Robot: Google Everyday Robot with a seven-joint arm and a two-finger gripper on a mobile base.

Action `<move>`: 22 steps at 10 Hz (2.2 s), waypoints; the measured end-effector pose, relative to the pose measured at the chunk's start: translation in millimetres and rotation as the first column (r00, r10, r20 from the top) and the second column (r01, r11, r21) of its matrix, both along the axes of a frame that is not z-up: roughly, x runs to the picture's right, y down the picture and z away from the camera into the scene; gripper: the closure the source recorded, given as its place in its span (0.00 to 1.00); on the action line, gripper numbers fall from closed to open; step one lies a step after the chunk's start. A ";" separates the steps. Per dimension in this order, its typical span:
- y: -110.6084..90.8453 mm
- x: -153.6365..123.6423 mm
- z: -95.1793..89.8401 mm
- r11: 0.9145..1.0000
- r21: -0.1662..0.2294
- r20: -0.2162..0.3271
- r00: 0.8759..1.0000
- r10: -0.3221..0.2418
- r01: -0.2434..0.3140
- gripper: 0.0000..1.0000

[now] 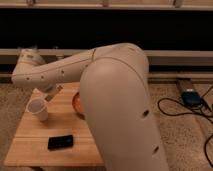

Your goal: Place the white sponge in the ceramic cup

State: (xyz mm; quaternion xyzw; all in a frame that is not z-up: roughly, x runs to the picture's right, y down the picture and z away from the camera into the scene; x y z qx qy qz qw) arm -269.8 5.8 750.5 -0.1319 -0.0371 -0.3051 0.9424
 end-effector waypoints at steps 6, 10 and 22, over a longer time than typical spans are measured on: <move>3.4 -31.4 6.5 0.995 0.039 0.049 0.995 -0.090 0.089 1.00; 7.1 -56.8 10.3 0.989 0.050 0.094 0.985 -0.142 0.138 1.00; 25.3 -99.3 14.4 0.964 0.080 0.126 0.957 -0.262 0.254 0.20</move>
